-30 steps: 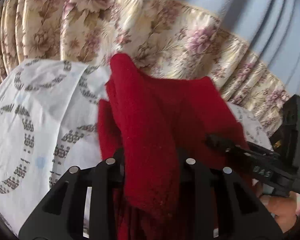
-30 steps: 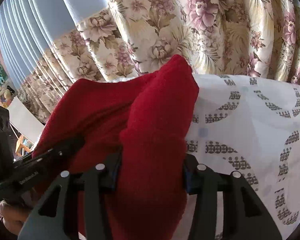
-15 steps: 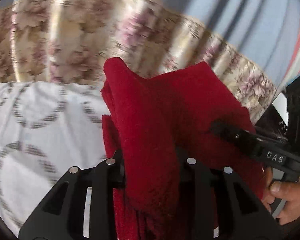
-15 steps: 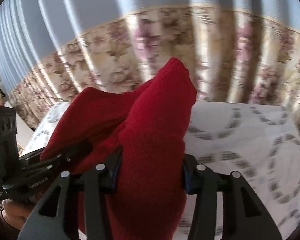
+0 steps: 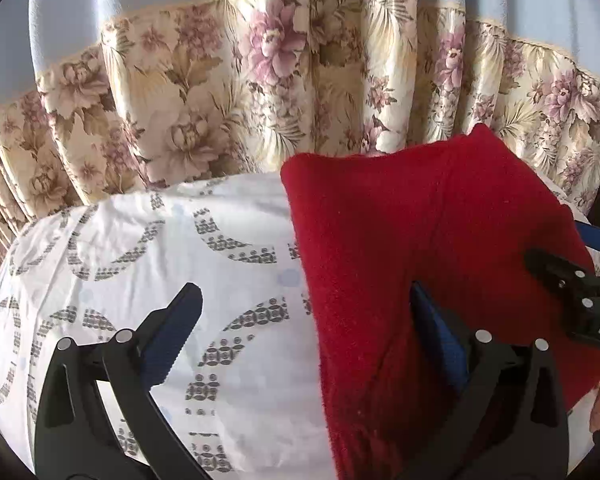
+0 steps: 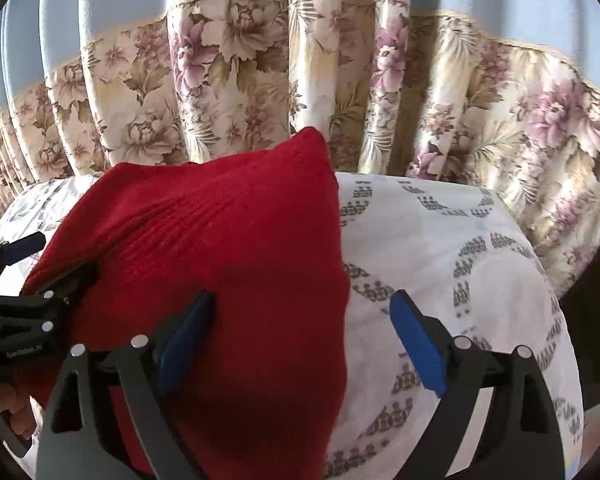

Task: Fold small clothes

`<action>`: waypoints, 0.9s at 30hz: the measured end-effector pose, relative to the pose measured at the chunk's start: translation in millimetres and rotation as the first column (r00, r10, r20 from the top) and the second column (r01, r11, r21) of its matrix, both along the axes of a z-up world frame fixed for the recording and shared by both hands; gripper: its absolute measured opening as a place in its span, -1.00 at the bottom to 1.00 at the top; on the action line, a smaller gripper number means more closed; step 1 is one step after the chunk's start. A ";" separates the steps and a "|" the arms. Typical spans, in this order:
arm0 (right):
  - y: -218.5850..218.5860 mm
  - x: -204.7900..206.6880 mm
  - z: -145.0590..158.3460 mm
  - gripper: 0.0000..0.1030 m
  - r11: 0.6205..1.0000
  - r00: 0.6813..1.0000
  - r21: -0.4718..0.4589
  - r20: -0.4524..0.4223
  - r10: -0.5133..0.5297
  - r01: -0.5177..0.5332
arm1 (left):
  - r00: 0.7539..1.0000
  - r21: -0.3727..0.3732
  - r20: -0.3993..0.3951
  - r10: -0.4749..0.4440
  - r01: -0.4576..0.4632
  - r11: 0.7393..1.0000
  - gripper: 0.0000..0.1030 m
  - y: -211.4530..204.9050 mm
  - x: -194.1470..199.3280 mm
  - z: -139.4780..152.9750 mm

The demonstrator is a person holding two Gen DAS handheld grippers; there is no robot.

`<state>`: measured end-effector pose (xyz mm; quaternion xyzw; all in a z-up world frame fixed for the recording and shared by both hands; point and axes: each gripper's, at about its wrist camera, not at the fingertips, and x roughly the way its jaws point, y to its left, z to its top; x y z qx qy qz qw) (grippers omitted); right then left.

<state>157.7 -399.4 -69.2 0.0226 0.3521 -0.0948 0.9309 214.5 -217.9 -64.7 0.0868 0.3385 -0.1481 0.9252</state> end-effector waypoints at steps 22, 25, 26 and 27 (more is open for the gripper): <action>101.6 -121.3 40.6 0.96 0.999 0.997 -0.048 0.066 0.029 -0.026 | 0.960 0.041 0.156 0.232 -0.241 0.970 0.94 165.0 -103.6 50.2; 117.8 -124.6 47.7 0.96 0.995 0.990 -0.067 0.126 -0.063 0.072 | 0.963 0.046 0.177 0.206 -0.217 0.975 0.94 172.5 -111.2 51.6; 126.2 -123.4 48.4 0.96 0.988 0.987 -0.089 0.112 -0.115 0.125 | 0.961 0.040 0.182 0.207 -0.218 0.975 0.94 173.8 -114.1 53.0; 133.6 -122.5 49.9 0.96 0.983 0.986 -0.110 0.092 -0.135 0.145 | 0.961 0.029 0.184 0.207 -0.216 0.976 0.94 174.4 -117.4 54.5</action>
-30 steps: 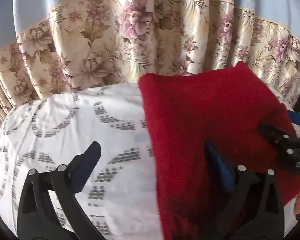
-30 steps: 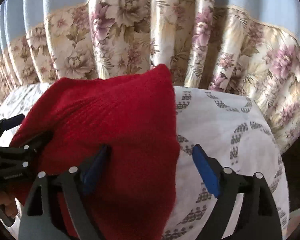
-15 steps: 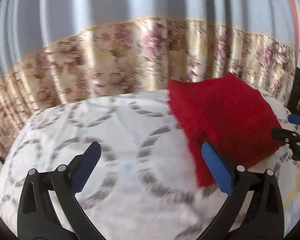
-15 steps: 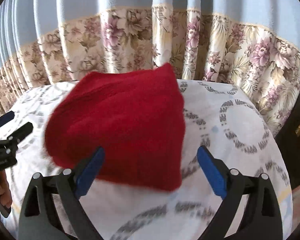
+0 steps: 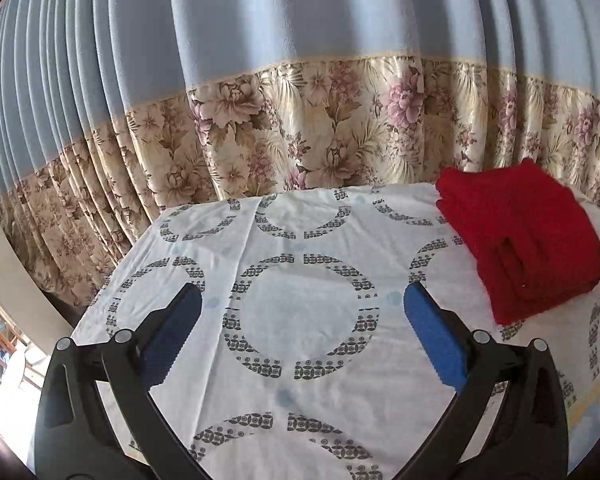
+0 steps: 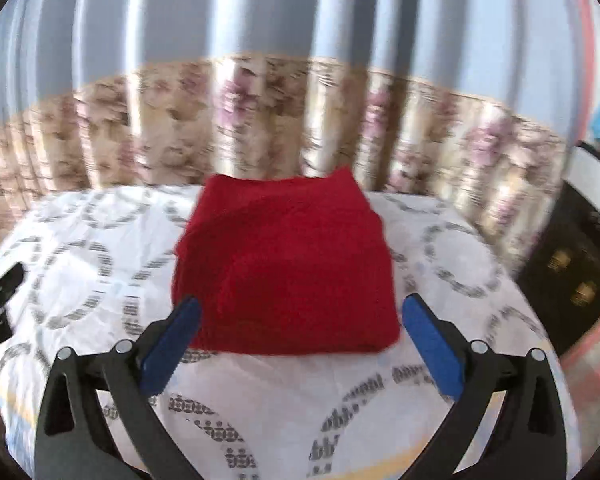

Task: Fold small clothes

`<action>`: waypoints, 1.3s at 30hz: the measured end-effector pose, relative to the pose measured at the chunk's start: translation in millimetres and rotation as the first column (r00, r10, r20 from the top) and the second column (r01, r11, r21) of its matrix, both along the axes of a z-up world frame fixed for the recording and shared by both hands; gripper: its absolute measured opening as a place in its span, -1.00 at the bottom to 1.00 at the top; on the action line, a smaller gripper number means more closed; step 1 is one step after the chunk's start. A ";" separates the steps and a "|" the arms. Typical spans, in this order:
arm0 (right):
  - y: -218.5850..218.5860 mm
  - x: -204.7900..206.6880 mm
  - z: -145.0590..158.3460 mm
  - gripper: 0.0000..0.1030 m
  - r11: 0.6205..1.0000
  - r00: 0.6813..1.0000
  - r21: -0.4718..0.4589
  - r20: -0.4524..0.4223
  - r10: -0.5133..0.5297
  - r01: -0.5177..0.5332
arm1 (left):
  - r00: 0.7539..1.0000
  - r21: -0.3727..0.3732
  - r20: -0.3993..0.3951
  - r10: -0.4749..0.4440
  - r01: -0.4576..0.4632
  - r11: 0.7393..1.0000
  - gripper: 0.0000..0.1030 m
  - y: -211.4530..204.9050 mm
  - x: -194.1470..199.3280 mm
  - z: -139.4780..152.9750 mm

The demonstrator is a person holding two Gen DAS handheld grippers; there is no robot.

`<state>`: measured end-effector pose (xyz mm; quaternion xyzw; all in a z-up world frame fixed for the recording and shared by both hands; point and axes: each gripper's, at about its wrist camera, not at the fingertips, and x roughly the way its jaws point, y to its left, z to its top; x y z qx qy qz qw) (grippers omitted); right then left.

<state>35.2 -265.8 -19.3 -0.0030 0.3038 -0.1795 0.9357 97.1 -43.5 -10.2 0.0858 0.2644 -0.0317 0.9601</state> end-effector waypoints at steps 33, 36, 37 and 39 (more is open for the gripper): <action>41.0 -41.2 15.2 0.95 0.987 0.976 -0.001 0.145 0.160 -0.161 | 1.000 -0.098 -0.011 -0.022 0.021 0.995 0.94 11.2 -20.0 7.3; 41.0 -39.4 13.8 0.96 0.988 0.978 -0.003 0.140 0.154 -0.155 | 1.000 -0.074 -0.003 -0.006 0.006 0.997 0.94 7.7 -21.1 9.2; 41.1 -39.4 13.7 0.96 0.988 0.978 -0.003 0.140 0.154 -0.155 | 1.000 -0.066 0.004 0.000 0.000 0.998 0.94 6.7 -22.2 9.9; 40.8 -38.8 13.4 0.96 0.987 0.978 -0.001 0.138 0.157 -0.158 | 1.000 -0.052 0.018 0.010 -0.009 0.999 0.94 4.2 -24.4 11.7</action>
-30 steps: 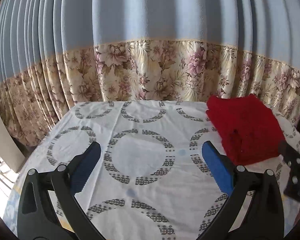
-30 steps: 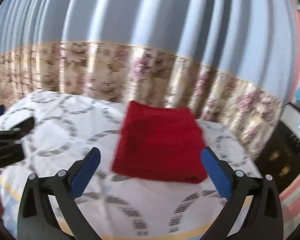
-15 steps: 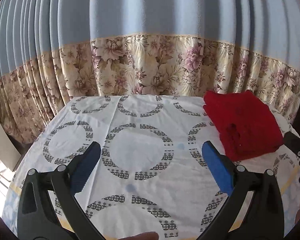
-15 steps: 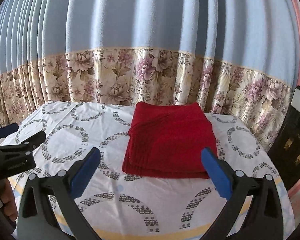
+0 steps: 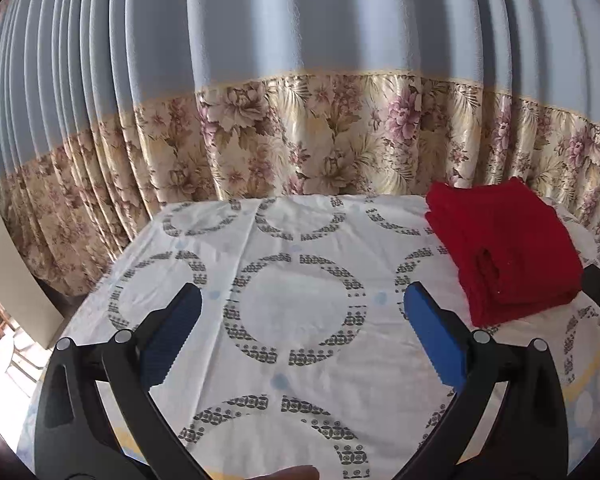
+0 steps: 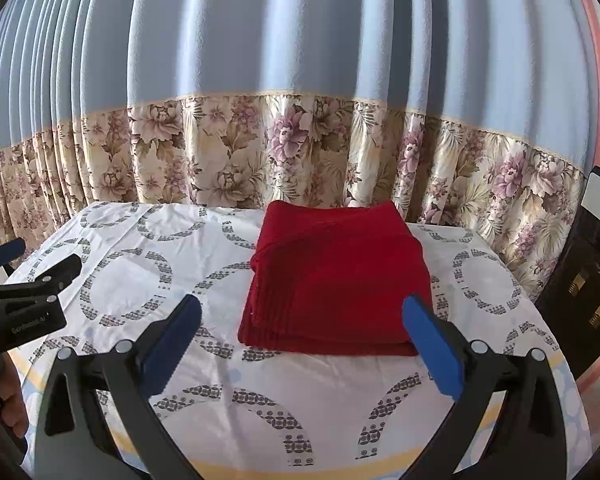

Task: Fold small clothes

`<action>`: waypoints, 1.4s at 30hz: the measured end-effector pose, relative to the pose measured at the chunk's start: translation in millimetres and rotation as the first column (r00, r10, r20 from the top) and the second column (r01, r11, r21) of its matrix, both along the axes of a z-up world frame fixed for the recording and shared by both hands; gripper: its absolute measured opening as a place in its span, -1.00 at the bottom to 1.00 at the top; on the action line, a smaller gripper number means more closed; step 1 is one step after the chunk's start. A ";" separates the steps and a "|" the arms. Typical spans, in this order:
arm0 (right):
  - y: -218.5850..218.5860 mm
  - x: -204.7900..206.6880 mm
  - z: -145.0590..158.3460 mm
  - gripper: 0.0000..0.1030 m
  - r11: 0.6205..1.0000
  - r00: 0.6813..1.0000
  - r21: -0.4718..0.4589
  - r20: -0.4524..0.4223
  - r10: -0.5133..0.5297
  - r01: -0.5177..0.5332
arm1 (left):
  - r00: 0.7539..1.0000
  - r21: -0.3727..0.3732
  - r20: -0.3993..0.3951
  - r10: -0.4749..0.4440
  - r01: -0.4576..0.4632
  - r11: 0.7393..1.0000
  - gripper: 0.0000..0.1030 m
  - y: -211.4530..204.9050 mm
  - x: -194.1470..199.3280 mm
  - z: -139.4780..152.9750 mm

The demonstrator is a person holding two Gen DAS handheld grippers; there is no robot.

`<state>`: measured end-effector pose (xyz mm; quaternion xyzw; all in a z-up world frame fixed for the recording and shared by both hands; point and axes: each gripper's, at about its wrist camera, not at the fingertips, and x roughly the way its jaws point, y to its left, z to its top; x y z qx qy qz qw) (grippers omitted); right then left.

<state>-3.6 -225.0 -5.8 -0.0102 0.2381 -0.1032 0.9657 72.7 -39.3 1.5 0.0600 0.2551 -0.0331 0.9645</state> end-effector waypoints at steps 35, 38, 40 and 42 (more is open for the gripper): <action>2.0 0.0 -3.6 0.96 1.000 1.000 -0.005 0.001 0.011 -0.011 | 1.000 -0.045 0.010 -0.008 0.009 0.999 0.94 2.9 -8.0 11.1; 1.1 0.4 -2.6 0.96 1.000 1.000 -0.004 0.000 0.009 -0.009 | 1.000 -0.044 0.006 -0.007 0.007 0.999 0.94 3.0 -7.5 11.3; 0.5 0.6 -2.2 0.96 1.000 1.000 -0.004 0.000 0.003 -0.003 | 1.000 -0.047 0.004 -0.005 0.005 0.999 0.94 4.0 -7.3 11.7; -0.5 0.6 -1.7 0.96 1.000 1.000 -0.001 0.000 0.005 -0.005 | 1.000 -0.049 0.003 -0.006 0.007 0.999 0.94 4.6 -6.9 11.7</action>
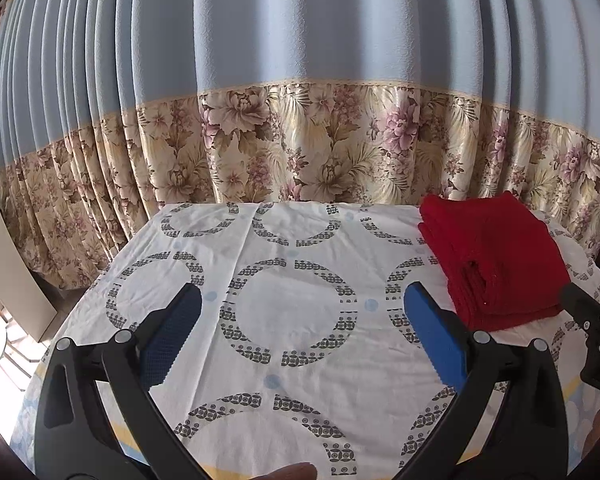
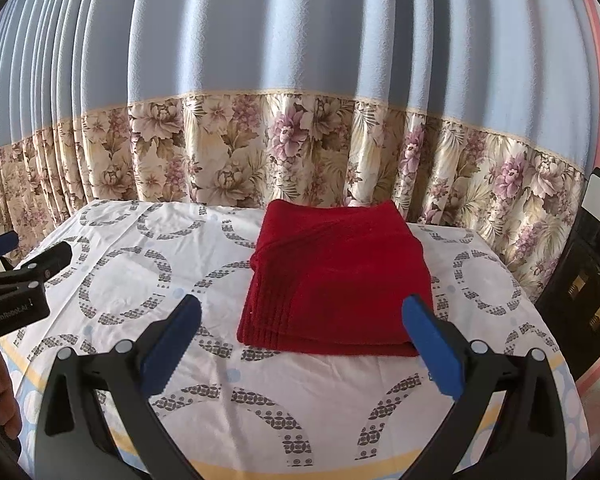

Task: Fold small clothes

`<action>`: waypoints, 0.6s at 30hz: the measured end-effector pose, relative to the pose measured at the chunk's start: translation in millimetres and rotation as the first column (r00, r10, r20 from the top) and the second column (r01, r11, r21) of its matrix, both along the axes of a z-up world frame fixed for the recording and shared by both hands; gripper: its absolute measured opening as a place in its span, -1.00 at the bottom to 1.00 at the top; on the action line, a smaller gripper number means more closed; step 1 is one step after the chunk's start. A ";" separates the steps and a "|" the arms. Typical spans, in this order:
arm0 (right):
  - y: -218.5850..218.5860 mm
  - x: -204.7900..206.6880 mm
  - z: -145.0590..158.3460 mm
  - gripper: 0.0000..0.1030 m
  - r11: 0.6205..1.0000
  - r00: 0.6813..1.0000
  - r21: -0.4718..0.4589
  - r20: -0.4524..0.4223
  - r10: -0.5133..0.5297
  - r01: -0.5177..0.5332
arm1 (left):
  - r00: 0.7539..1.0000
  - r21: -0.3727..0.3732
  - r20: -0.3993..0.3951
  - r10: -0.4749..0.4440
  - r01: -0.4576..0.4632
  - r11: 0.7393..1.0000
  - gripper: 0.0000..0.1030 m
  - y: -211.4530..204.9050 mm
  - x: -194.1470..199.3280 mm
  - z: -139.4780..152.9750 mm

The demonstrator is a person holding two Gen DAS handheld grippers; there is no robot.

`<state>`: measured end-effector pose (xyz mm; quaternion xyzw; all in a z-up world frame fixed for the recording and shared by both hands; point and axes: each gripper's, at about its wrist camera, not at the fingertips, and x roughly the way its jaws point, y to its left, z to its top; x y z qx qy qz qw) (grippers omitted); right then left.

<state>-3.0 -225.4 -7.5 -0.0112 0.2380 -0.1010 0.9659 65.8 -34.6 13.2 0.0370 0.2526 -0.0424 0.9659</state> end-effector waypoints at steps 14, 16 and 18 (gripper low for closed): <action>-2.0 -2.1 1.9 0.96 1.000 1.000 -0.001 0.010 -0.005 0.005 | 1.000 -0.023 -0.016 0.025 -0.025 0.999 0.94 3.4 4.1 -1.3; -1.8 -1.9 2.0 0.96 1.000 1.000 -0.002 0.010 -0.007 0.007 | 0.999 -0.038 -0.024 0.025 -0.026 0.999 0.94 5.5 5.7 -1.4; -2.0 -2.1 2.0 0.96 1.000 1.000 -0.003 0.010 -0.006 0.006 | 0.999 -0.047 -0.028 0.019 -0.021 0.999 0.94 7.5 7.1 -1.1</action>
